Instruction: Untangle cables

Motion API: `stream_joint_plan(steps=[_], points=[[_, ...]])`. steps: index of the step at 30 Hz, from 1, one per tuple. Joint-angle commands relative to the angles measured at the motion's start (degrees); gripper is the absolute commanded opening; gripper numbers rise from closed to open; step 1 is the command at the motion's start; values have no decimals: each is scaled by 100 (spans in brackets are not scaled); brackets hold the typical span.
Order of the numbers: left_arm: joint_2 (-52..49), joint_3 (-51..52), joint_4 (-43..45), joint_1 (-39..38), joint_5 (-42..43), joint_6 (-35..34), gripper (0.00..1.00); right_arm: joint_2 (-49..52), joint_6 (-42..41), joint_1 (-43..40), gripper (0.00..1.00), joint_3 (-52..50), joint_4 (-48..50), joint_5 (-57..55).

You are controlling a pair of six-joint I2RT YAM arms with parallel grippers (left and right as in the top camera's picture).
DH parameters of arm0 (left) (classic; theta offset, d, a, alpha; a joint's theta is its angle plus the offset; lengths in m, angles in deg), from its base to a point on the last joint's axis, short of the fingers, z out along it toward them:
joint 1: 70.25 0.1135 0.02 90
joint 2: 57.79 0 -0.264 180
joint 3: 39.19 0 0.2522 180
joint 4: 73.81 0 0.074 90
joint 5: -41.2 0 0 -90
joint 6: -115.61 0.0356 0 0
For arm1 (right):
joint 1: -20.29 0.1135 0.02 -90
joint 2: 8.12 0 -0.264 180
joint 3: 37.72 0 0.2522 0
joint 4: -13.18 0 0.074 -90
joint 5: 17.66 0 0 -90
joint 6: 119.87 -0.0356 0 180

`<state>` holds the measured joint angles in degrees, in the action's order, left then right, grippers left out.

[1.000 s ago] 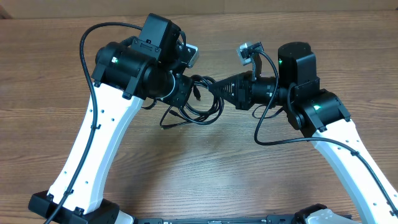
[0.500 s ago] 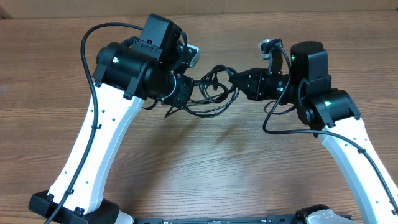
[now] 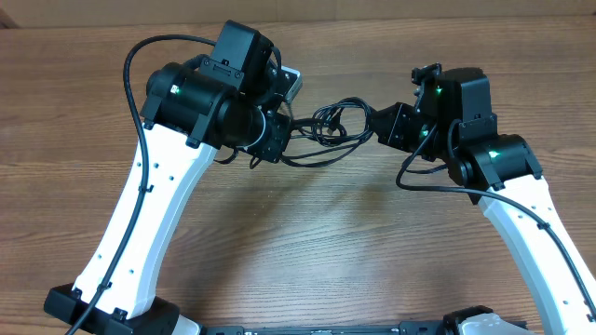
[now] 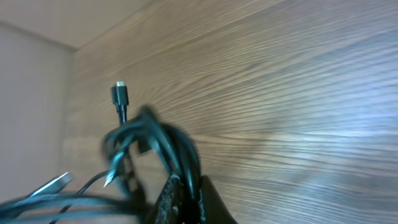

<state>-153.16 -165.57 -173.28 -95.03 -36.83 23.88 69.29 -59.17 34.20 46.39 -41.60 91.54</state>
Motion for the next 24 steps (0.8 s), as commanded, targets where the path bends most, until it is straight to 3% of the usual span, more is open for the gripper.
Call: stream_joint_plan(steps=[1,5,8,9,10,11,13,18,24], points=[[81,2,-140,76,-337,-85,4,-42,31,-251,4,142,-24,-1025],[94,2,-138,76,-341,-326,4,-59,1102,-238,4,142,190,146],[160,2,-98,76,-361,-787,5,-118,1331,-236,5,142,269,511],[197,0,-83,76,-361,-874,4,-125,1335,-236,15,142,271,514],[243,2,-79,76,-356,-922,4,-140,1338,-236,40,142,262,542],[302,0,-81,76,-354,-925,5,-144,1360,-236,53,142,249,616],[479,2,-85,76,-341,-922,4,-144,1829,-236,62,142,208,1305],[839,0,-35,76,-304,-1003,4,-144,2345,-236,62,142,160,2116],[1239,0,166,74,317,-750,4,-142,1829,-236,62,142,197,2076]])
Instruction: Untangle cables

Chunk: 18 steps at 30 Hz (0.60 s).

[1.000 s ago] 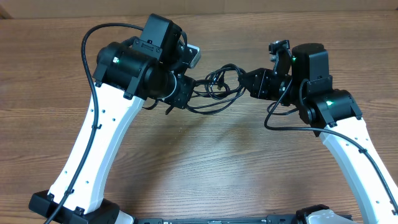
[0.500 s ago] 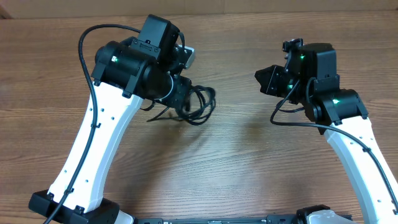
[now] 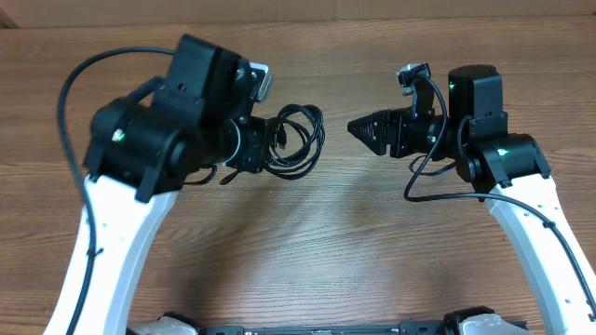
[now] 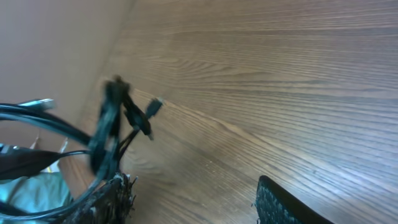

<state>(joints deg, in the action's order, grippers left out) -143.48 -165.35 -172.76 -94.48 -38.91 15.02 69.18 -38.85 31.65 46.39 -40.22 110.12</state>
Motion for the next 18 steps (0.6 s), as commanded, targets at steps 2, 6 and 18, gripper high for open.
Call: stream_joint_plan(steps=[2,6,18], points=[[332,-22,151,20,852,315,4,-131,-400,22,61,140,98,221],[304,-20,107,17,927,352,4,-133,-675,26,62,142,229,374],[92,-20,2,-251,922,400,4,-131,-1305,31,62,142,850,1126]])
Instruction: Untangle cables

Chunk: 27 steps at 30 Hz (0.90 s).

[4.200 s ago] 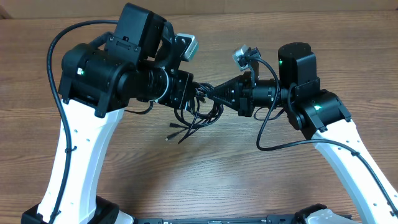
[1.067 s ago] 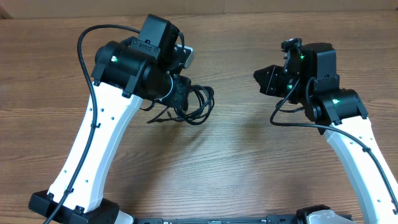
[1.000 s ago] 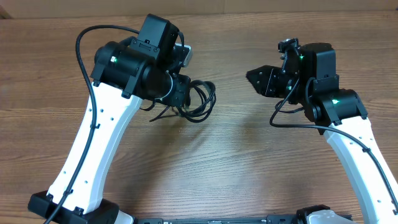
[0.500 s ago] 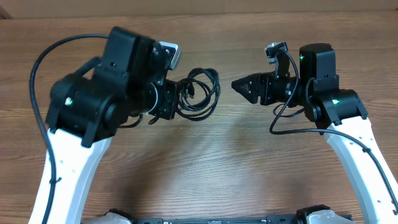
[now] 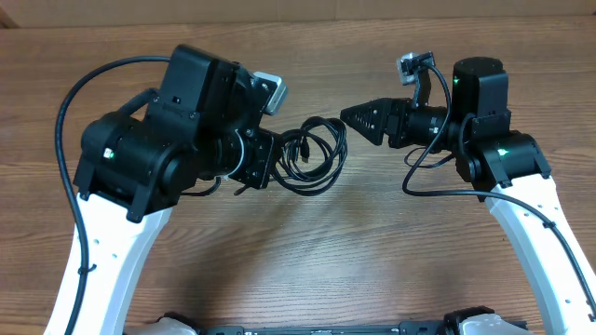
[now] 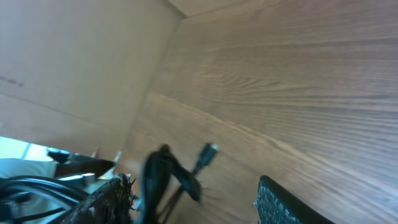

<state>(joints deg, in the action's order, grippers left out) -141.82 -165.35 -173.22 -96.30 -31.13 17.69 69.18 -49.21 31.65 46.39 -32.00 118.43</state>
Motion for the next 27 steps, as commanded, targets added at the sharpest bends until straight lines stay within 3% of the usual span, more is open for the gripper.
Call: stream_joint_plan(steps=[1,7,9,11,12,19,27], points=[[-98,-20,57,-92,144,131,4,-131,-343,31,62,142,4,295],[-197,-20,155,-188,103,153,4,-131,-621,262,55,140,-304,308],[-201,-20,221,-188,103,155,4,-131,-621,396,38,140,-358,284],[-201,-20,278,-190,105,153,4,-131,-645,509,6,140,-380,256],[-201,-20,280,-190,105,153,4,-131,-682,542,4,140,-385,195],[-201,-20,57,-190,-26,175,4,-131,-741,516,4,142,-262,-651],[-201,-20,-96,-190,-24,170,4,-133,-1279,282,4,142,914,-699]])
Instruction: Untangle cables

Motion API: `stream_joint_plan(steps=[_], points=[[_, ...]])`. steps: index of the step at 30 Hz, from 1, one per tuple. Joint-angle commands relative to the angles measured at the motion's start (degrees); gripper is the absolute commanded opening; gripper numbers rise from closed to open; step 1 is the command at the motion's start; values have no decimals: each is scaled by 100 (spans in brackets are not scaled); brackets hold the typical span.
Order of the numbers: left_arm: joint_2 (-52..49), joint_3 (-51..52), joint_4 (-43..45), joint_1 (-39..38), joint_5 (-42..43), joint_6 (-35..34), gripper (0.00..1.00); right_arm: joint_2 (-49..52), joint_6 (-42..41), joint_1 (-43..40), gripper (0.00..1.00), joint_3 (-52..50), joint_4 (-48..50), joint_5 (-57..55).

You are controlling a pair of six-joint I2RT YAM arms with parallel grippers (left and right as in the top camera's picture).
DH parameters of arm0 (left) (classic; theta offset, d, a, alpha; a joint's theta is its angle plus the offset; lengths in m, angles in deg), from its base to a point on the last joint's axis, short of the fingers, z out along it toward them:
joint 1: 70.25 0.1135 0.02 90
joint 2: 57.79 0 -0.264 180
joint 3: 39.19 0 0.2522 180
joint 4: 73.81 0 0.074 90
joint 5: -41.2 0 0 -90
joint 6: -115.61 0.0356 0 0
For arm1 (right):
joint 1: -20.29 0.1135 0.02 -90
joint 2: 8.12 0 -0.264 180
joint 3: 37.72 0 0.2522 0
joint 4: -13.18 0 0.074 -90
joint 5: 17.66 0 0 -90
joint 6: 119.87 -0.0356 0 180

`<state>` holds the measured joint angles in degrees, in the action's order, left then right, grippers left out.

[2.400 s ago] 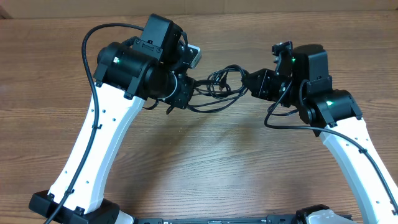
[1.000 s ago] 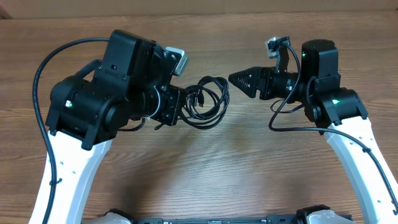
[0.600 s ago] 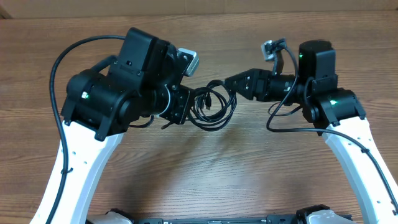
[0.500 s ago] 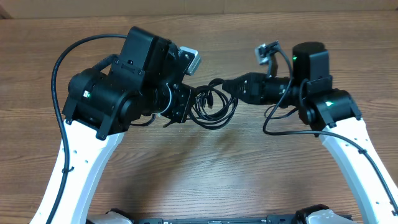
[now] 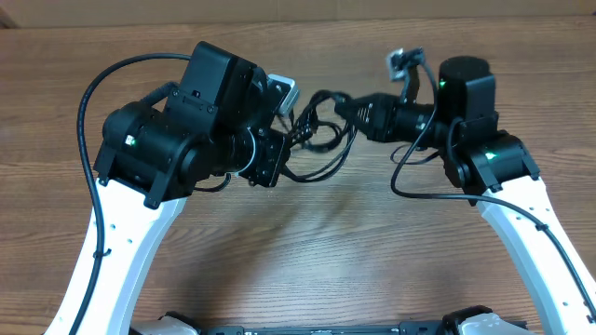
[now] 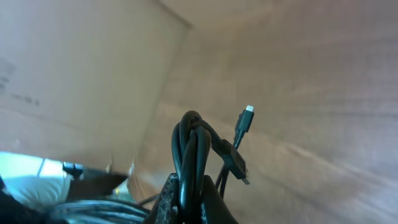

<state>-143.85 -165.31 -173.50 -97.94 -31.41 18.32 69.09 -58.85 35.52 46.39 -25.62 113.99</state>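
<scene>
A tangled bundle of black cables (image 5: 319, 138) hangs between my two arms over the wooden table. My right gripper (image 5: 347, 108) is shut on its right end; in the right wrist view the fingers (image 6: 171, 198) pinch several black loops (image 6: 189, 144), and a small plug (image 6: 245, 119) sticks up beside them. My left gripper (image 5: 281, 140) holds the bundle's left end, its fingers mostly hidden under the big black wrist.
The wooden table (image 5: 307, 251) stretches toward the front between the two white arms. A brown cardboard wall (image 6: 81, 62) stands along the back edge. Each arm carries its own thick black hose, the left one (image 5: 93, 102) arching wide.
My right gripper was open and apart from the bundle. It has moved left and is now shut on the bundle's right end. The left arm has shifted the bundle slightly back.
At first both grippers held the bundle stretched between them. Then the right gripper stood open and apart while the left held the bundle alone, farther left. The left brought it back toward the middle, and now the right is shut on it again.
</scene>
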Motion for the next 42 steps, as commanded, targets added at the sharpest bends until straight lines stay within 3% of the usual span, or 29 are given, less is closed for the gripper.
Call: stream_joint_plan(steps=[1,9,13,19,26,31,37,42], points=[[2,-24,-68,-26,2,107,4,-125,-420,-107,4,142,389,-258],[2,155,-74,-26,-4,109,5,-136,-1032,-293,4,155,1272,-304],[2,800,57,-26,-400,4,5,-142,-1132,-629,4,282,1281,-286],[2,1980,1021,2,-592,-378,5,-229,-1106,-1248,4,363,1231,356],[2,2448,1718,63,-634,-457,4,-337,-686,-1873,4,363,1054,1128],[2,2463,1674,461,-1040,-592,5,-422,-87,-2203,4,365,507,1231],[2,2553,1567,1261,-1027,-785,5,-640,59,-2656,4,365,391,1250],[2,2568,1552,1705,-221,-428,5,-848,122,-2841,4,367,236,1250]])
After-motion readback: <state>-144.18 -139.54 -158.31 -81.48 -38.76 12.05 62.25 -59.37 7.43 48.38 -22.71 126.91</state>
